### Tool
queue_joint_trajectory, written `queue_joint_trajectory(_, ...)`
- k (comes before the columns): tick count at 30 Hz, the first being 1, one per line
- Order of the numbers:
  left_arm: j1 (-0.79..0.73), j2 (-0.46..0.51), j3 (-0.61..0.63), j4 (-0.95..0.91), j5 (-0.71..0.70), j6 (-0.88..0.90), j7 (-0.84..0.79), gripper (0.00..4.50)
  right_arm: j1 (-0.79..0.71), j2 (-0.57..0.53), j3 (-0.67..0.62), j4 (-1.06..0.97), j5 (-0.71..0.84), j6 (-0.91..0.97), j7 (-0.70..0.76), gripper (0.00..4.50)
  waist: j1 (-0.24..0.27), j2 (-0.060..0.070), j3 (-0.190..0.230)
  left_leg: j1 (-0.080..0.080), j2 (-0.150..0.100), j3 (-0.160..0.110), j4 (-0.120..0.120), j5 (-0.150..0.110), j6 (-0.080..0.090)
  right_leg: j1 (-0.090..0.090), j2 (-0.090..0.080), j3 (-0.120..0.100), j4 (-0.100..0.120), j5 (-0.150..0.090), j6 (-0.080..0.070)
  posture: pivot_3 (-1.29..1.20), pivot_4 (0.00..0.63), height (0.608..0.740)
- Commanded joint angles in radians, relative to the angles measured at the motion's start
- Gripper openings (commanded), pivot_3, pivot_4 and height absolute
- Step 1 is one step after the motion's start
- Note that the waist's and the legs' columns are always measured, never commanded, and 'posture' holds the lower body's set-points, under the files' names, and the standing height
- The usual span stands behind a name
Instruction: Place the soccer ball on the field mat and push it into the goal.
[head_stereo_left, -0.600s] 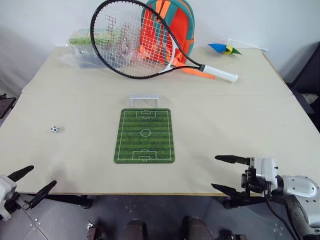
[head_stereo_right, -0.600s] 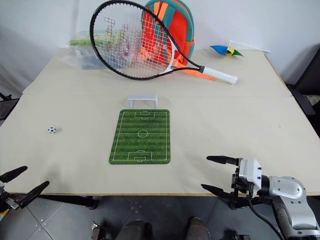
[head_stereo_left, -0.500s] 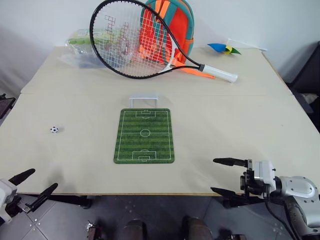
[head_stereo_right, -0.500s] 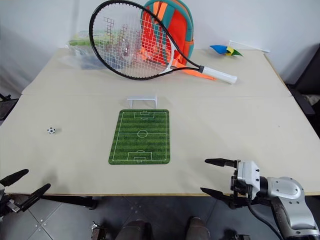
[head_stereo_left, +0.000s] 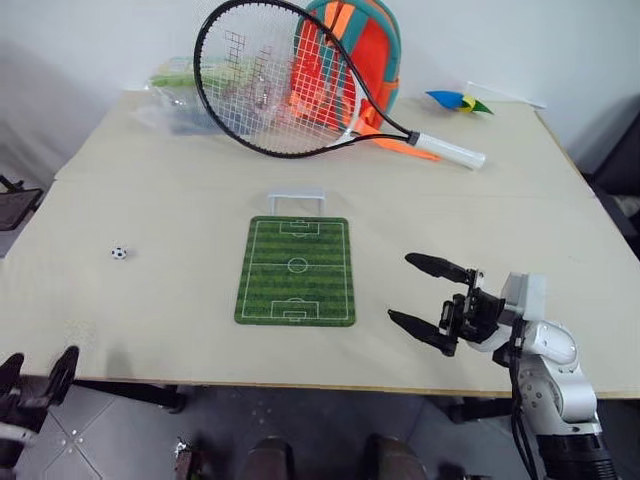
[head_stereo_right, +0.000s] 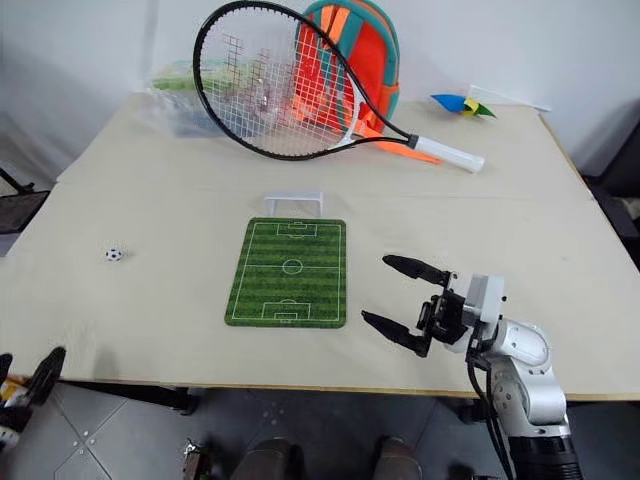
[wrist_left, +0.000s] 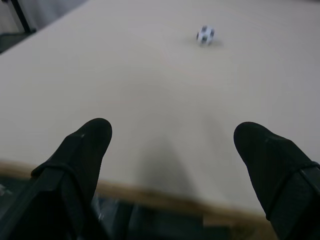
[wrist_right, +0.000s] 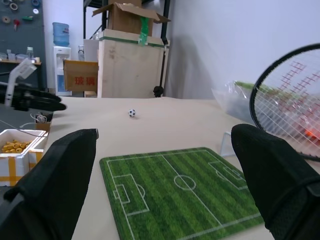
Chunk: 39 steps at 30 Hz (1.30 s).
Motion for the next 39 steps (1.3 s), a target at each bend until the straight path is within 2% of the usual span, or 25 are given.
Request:
queue_joint_trajectory(1, -0.154, 0.061, -0.059, -0.026, 0.051, 0.071, 0.135, 4.46, -0.002, -0.001, -0.003, -0.022, -0.001, 0.001, -0.008, 4.5, 0.002, 0.0, 0.0, 0.0, 0.0, 0.0, 0.001, 0.0, 0.0, 0.0, 0.0, 0.0, 0.001, 0.0, 0.0, 0.0, 0.15, 0.74)
queue_joint_trajectory(6, -0.389, 0.144, -0.14, 0.108, 0.123, 0.171, 0.241, 4.46, -0.011, -0.006, 0.004, -0.015, -0.003, 0.016, -0.012, 4.5, -0.014, -0.001, -0.001, 0.0, 0.0, 0.001, 0.005, -0.001, 0.0, 0.0, 0.0, 0.002, 0.003, 0.0, 0.0, 0.0, 0.15, 0.74)
queue_joint_trajectory(11, -0.665, 0.239, -0.278, 0.414, 0.24, 0.196, 0.242, 4.46, -0.009, 0.007, 0.013, -0.025, -0.016, 0.018, -0.03, 4.5, -0.027, -0.002, -0.001, 0.0, 0.0, 0.002, 0.004, -0.001, 0.0, -0.002, 0.002, 0.002, 0.003, 0.0, 0.0, 0.0, 0.15, 0.74)
queue_joint_trajectory(16, -0.758, 0.255, -0.316, 0.557, 0.29, 0.161, 0.251, 4.46, 0.027, 0.019, 0.01, -0.052, -0.026, 0.009, -0.057, 4.5, -0.035, -0.002, -0.001, 0.0, 0.0, 0.003, 0.003, -0.001, 0.0, -0.002, 0.002, 0.002, 0.002, 0.0, 0.0, 0.0, 0.15, 0.74)
queue_joint_trajectory(19, -0.772, 0.248, -0.331, 0.579, 0.291, 0.159, 0.228, 3.87, 0.054, 0.028, 0.009, -0.07, -0.035, -0.001, -0.078, 4.5, -0.033, -0.002, -0.001, 0.0, 0.001, 0.004, 0.001, -0.001, -0.001, -0.004, 0.002, 0.001, 0.002, 0.0, 0.0, 0.0, 0.15, 0.74)
queue_joint_trajectory(26, -0.751, 0.244, -0.327, 0.57, 0.28, 0.149, 0.189, 1.61, 0.066, 0.055, 0.018, -0.073, -0.058, -0.025, -0.104, 4.5, -0.031, -0.002, -0.001, -0.001, 0.001, 0.004, 0.004, -0.001, -0.001, -0.004, 0.002, 0.002, 0.003, 0.0, 0.0, 0.0, 0.15, 0.74)
queue_joint_trajectory(28, -0.737, 0.243, -0.324, 0.55, 0.259, 0.075, 0.1, 0.91, 0.069, 0.059, 0.02, -0.069, -0.065, -0.034, -0.106, 4.5, -0.031, -0.002, -0.001, -0.001, 0.001, 0.004, 0.004, -0.001, -0.001, -0.004, 0.002, 0.002, 0.003, 0.0, 0.0, 0.0, 0.15, 0.74)
queue_joint_trajectory(30, -0.721, 0.25, -0.336, 0.495, 0.231, -0.006, -0.035, 0.85, 0.071, 0.059, 0.019, -0.069, -0.071, -0.038, -0.109, 4.5, -0.032, -0.002, -0.001, -0.001, 0.001, 0.004, 0.004, -0.001, -0.001, -0.004, 0.002, 0.002, 0.003, 0.0, 0.0, 0.0, 0.15, 0.74)
queue_joint_trajectory(35, -0.704, 0.253, -0.378, 0.28, 0.096, 0.005, -0.345, 0.85, 0.074, 0.015, -0.015, -0.06, -0.064, -0.029, -0.09, 4.5, -0.026, -0.002, -0.001, -0.002, 0.001, 0.004, 0.006, -0.002, 0.0, -0.004, 0.001, 0.002, 0.003, 0.0, 0.0, 0.0, 0.15, 0.74)
queue_joint_trajectory(39, -0.656, 0.291, -0.554, 0.091, 0.086, 0.051, -0.601, 0.85, 0.09, -0.127, -0.05, -0.038, 0.001, 0.042, 0.047, 4.5, -0.028, -0.001, -0.001, -0.002, 0.0, 0.005, 0.007, -0.003, 0.001, -0.003, 0.001, 0.002, 0.003, 0.0, 0.0, 0.0, 0.15, 0.74)
